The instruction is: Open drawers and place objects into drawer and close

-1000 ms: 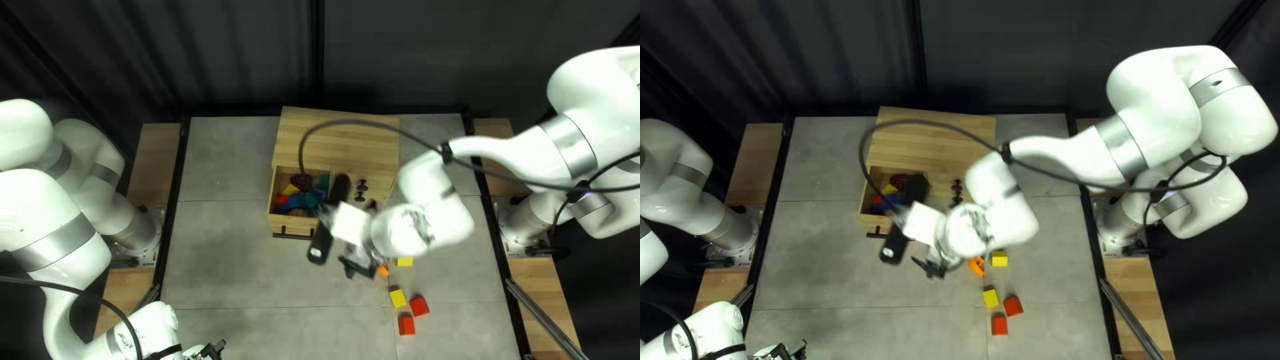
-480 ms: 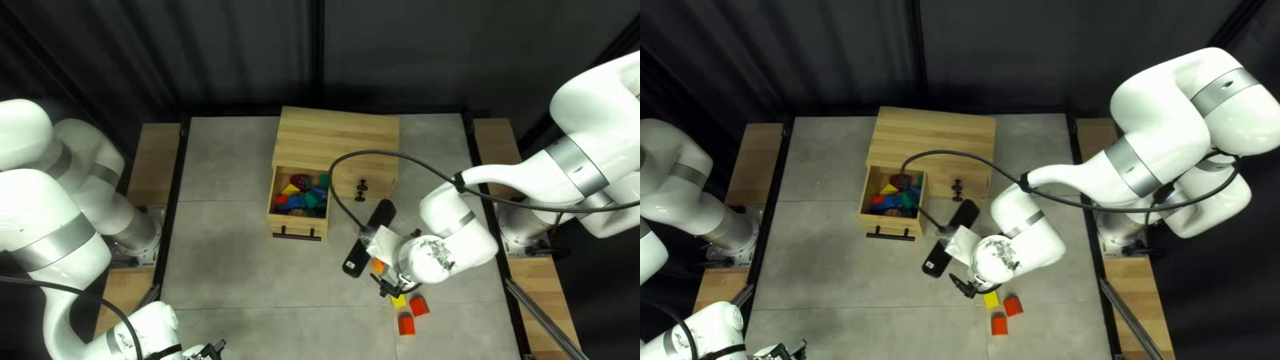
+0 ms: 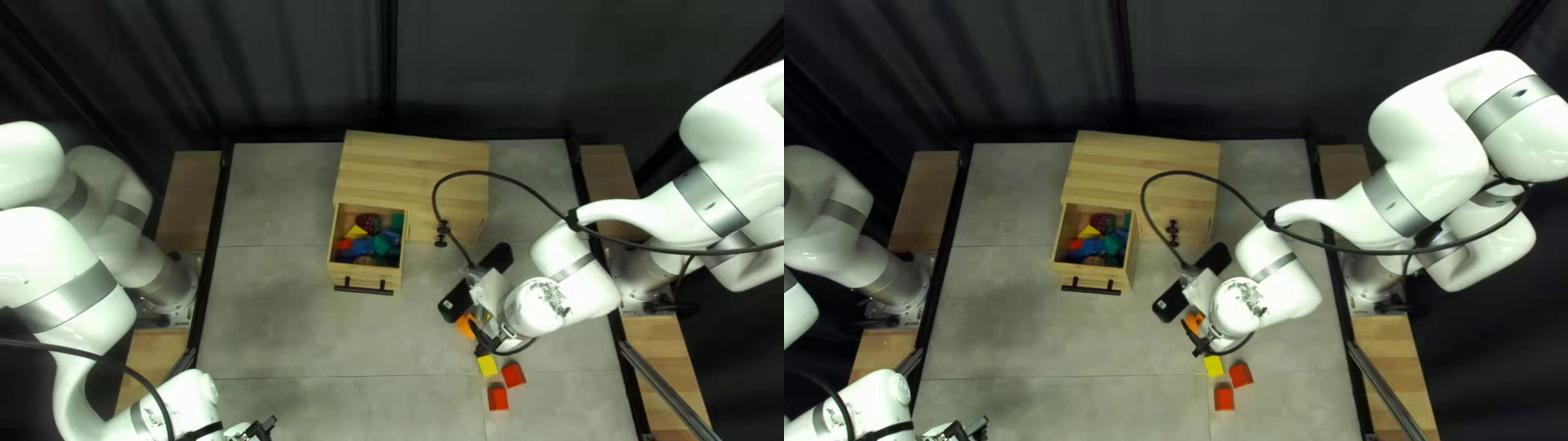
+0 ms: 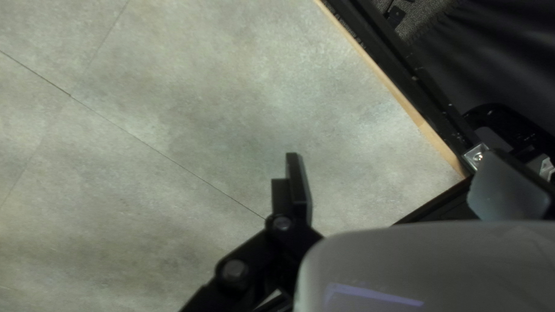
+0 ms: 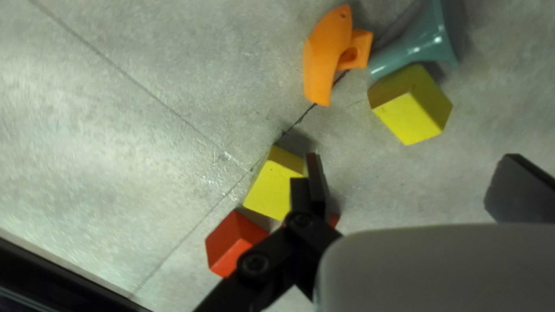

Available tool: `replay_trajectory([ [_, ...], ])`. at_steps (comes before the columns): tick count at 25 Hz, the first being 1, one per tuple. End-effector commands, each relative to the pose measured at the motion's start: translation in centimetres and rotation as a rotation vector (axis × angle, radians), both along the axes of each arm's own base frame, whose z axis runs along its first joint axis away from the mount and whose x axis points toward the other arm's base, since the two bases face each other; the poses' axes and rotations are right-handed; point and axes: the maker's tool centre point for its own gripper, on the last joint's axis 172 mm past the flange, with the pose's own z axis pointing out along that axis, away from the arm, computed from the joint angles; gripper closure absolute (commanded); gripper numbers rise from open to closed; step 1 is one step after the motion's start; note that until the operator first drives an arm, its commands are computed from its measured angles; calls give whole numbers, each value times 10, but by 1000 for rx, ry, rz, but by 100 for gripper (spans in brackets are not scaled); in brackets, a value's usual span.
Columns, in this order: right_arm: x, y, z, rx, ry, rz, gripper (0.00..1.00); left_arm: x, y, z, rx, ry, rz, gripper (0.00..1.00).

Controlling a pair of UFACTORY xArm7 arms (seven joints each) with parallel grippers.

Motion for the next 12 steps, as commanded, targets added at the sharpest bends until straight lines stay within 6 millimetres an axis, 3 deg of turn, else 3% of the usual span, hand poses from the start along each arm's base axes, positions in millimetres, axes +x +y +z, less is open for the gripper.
replay_trajectory([
  [1,-11,5,-15,9,-32,-99,0,0,0,0,0,0,0,0],
  [12,-3,-11,-34,-9,-61,-149,0,0,0,0,0,0,0,0],
])
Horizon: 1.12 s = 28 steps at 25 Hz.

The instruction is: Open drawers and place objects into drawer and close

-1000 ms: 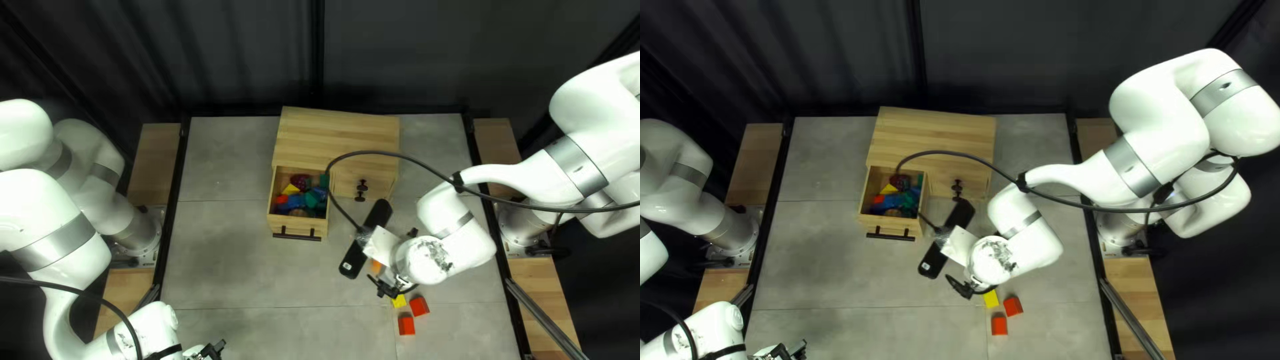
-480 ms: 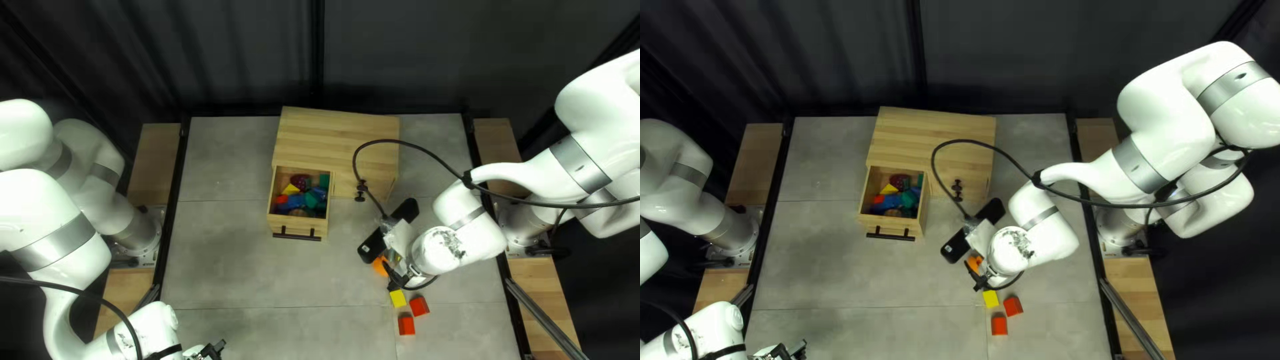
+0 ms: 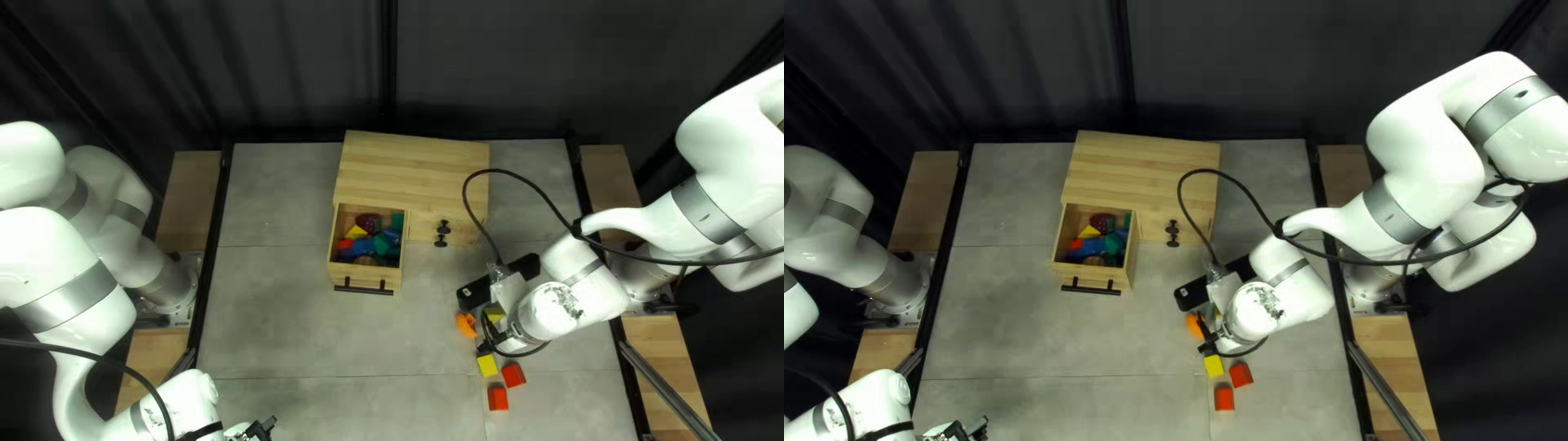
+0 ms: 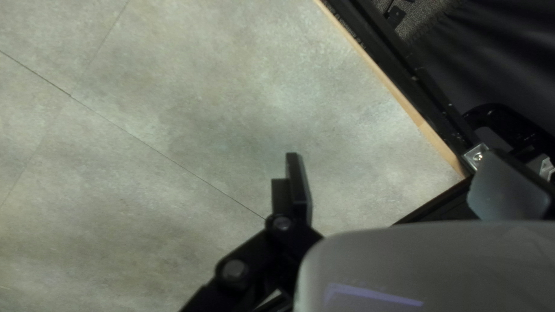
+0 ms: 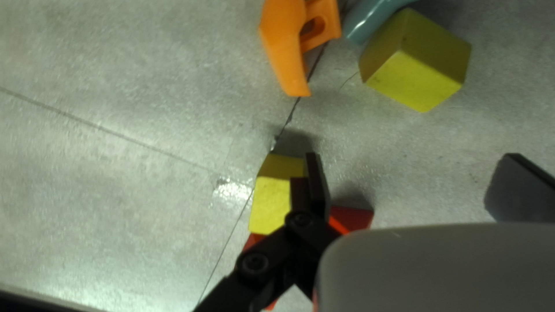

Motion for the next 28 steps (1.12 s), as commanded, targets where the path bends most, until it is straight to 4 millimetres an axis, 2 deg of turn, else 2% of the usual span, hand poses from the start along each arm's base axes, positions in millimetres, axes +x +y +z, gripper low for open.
replay_trajectory([
  [1,3,-7,-4,-7,-8,-8,0,0,0,0,0,0,0,0],
  [14,-1,-32,-8,-23,-22,-36,0,0,0,0,0,0,0,0],
  [16,-1,-33,-10,-25,-20,-37,18,0,0,0,0,0,0,0],
  [17,-1,-33,-10,-25,-19,-38,18,0,0,0,0,0,0,0],
  [18,-2,-33,-11,-25,-18,-38,42,0,0,0,0,0,0,0],
  [19,-2,-33,-12,-25,-17,-39,79,0,0,0,0,0,0,0],
  [21,0,-33,-12,-26,-17,-39,96,0,0,0,0,0,0,0],
  [28,2,-32,-2,-44,-17,-33,97,0,0,0,0,0,0,0],
])
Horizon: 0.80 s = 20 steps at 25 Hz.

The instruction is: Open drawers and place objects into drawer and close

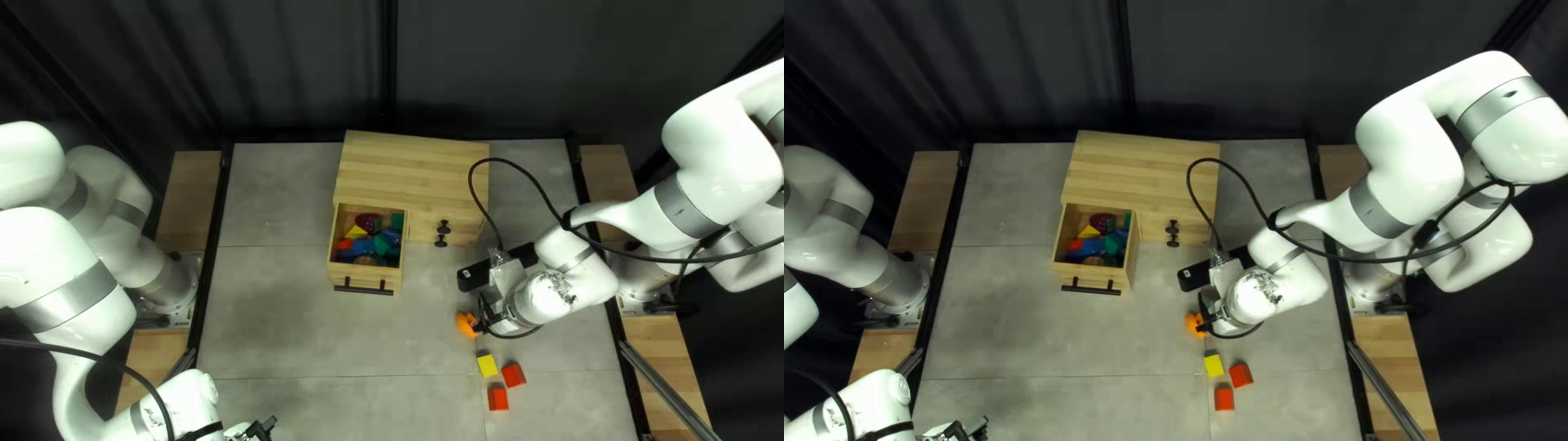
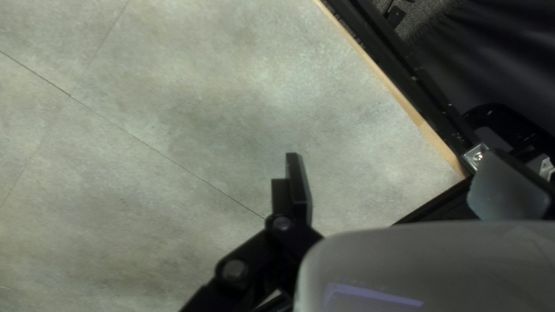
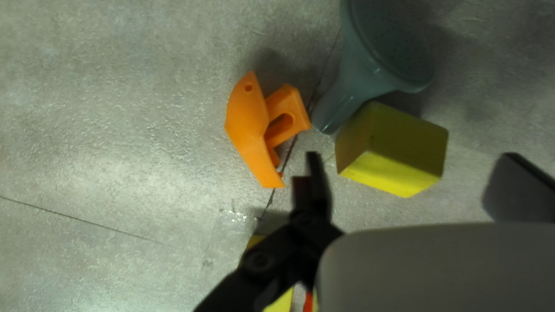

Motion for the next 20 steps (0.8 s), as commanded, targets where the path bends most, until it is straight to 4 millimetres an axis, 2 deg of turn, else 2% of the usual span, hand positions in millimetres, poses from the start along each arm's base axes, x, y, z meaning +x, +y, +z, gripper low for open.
replay_trajectory([
  [1,3,2,12,-16,-5,10,97,0,0,0,0,0,0,0],
  [7,13,3,46,-69,-20,65,97,0,0,0,0,0,0,0],
  [8,20,2,63,-103,-27,99,97,0,0,0,0,0,0,0],
  [10,31,1,84,-155,-31,155,98,0,0,0,0,0,0,0],
  [13,58,-9,129,-262,-55,290,98,0,0,0,0,0,0,0],
  [15,71,-16,148,-310,-68,354,98,0,0,0,0,0,0,0],
  [16,87,-24,169,-348,-84,408,98,0,0,0,0,0,0,0],
  [17,92,-27,175,-365,-91,433,98,0,0,0,0,0,0,0],
  [18,108,-34,193,-398,-114,489,98,0,0,0,0,0,0,0],
  [20,136,-45,214,-438,-134,561,98,0,0,0,0,0,0,0],
])
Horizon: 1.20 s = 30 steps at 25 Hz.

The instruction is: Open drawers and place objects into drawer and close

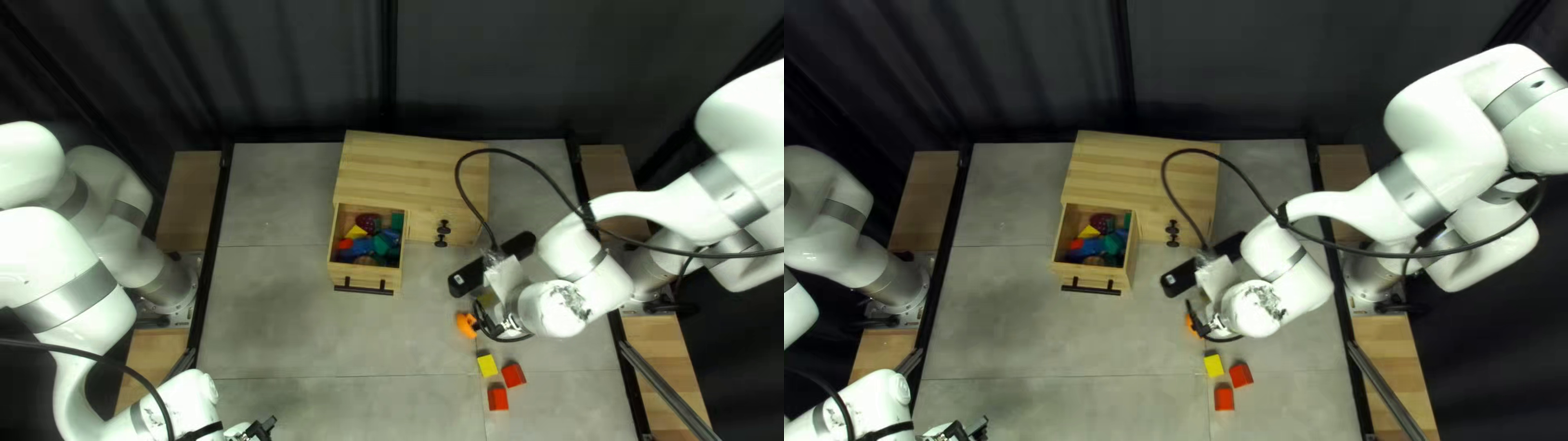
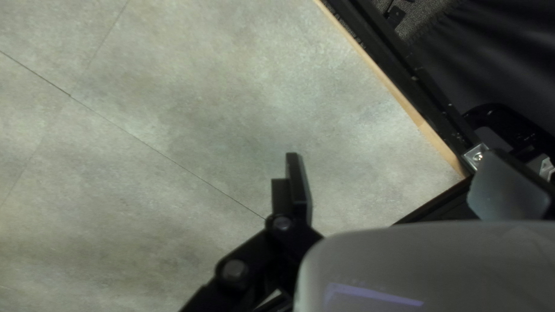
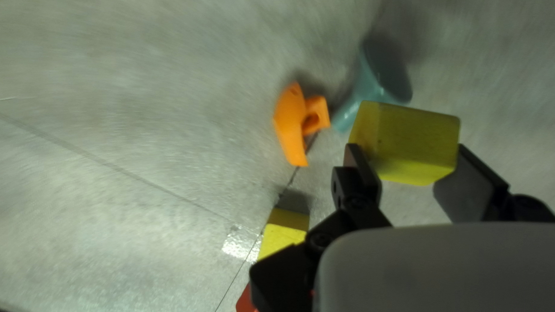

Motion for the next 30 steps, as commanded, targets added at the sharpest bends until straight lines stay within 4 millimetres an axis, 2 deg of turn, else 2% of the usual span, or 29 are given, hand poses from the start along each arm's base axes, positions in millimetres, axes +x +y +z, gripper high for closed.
replay_trajectory([
  [1,69,-33,60,-120,-53,194,98,0,0,0,0,0,0,0],
  [2,75,-35,62,-131,-57,216,98,0,0,0,0,0,0,0],
  [3,91,-43,66,-152,-64,260,98,0,0,0,0,0,0,0],
  [5,110,-52,66,-172,-75,308,98,0,0,0,0,0,0,0],
  [6,125,-61,62,-185,-83,342,98,0,0,0,0,0,0,0],
  [8,142,-72,54,-197,-89,382,98,0,0,0,0,0,0,0],
  [12,164,-88,38,-199,-89,427,97,0,0,0,0,0,0,0],
  [13,168,-93,34,-196,-87,435,64,0,0,0,0,0,0,0],
  [14,169,-94,32,-195,-86,436,5,0,0,0,0,0,0,0],
  [15,173,-98,29,-188,-82,435,0,0,0,0,0,0,0,0],
  [17,174,-102,25,-174,-77,421,0,0,0,0,0,0,0,0],
  [19,171,-97,24,-157,-69,400,0,0,0,0,0,0,0,0],
  [22,159,-78,26,-137,-45,366,0,0,0,0,0,0,0,0],
  [26,117,-24,25,-92,38,263,0,0,0,0,0,0,0,0],
  [27,111,-18,23,-84,52,247,0,0,0,0,0,0,0,0],
  [29,83,4,10,-43,101,166,0,0,0,0,0,0,0,0],
  [30,77,8,7,-29,113,136,0,0,0,0,0,0,0,0],
])
